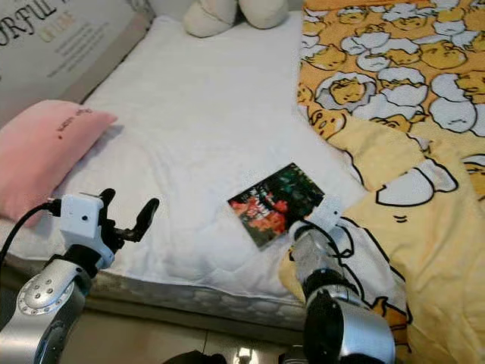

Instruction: Clean up the room

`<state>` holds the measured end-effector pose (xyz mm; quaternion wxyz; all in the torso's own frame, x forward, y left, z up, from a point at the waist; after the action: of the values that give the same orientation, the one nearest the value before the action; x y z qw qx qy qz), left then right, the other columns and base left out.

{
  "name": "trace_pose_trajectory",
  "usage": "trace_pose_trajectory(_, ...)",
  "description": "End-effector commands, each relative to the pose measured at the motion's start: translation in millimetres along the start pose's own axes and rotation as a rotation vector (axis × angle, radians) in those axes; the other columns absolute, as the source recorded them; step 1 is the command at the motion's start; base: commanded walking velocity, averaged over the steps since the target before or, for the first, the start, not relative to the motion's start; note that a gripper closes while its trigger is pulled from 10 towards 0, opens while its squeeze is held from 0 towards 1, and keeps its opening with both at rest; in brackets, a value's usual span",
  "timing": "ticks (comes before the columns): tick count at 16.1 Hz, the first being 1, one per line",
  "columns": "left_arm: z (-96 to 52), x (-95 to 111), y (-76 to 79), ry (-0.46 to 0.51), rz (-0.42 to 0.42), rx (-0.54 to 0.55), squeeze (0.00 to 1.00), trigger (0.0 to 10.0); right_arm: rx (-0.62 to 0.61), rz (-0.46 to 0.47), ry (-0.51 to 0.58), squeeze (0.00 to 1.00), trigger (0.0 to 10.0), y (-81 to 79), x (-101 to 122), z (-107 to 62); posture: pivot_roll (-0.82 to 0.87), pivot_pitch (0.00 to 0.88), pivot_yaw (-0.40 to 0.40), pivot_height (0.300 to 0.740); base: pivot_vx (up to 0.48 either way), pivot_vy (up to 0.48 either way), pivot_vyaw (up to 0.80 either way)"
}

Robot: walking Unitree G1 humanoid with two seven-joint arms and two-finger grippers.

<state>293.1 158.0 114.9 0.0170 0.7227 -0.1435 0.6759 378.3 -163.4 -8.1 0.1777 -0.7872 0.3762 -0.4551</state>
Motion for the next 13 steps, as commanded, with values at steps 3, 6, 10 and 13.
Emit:
trace_pose_trajectory(3,4.0,-1.5,0.1,-0.010,0.005,0.000,0.00,10.0,0.053,0.059,-0.140,0.00,0.0,-19.0,-40.5,-3.2,0.02,0.091,0.190,0.740,0.000,0.000,0.00)
trace_pose_trajectory(6,14.1,-3.4,4.7,-0.001,-0.011,0.002,0.00,10.0,0.139,-0.226,-0.024,0.00,0.0,-40.5,-14.9,-0.6,-0.02,0.059,0.168,0.740,0.000,0.000,0.00)
trace_pose_trajectory(10,38.3,2.6,16.2,0.045,-0.048,-0.004,0.00,10.0,0.249,-0.285,0.071,0.00,0.0,-70.5,16.0,-1.4,-0.10,0.000,0.145,0.740,0.000,0.000,0.00)
trace_pose_trajectory(13,50.0,5.0,17.9,0.057,-0.038,0.000,0.00,10.0,0.331,-0.349,0.144,0.00,0.0,-93.5,38.1,-6.2,-0.12,0.000,0.133,0.740,0.000,0.000,0.00)
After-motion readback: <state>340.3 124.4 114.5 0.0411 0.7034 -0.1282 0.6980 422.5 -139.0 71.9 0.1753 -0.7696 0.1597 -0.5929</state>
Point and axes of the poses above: a point about 5 cm out from each wrist's last joint towards the gripper, its own z axis pointing out of the wrist towards the gripper, its own x axis along the axis of the wrist's last joint, y = z × x, the point moved 6 cm from there along z, pointing out of the wrist towards the gripper, and after that the axes turned 7 degrees about z, right-handed, at the moved point
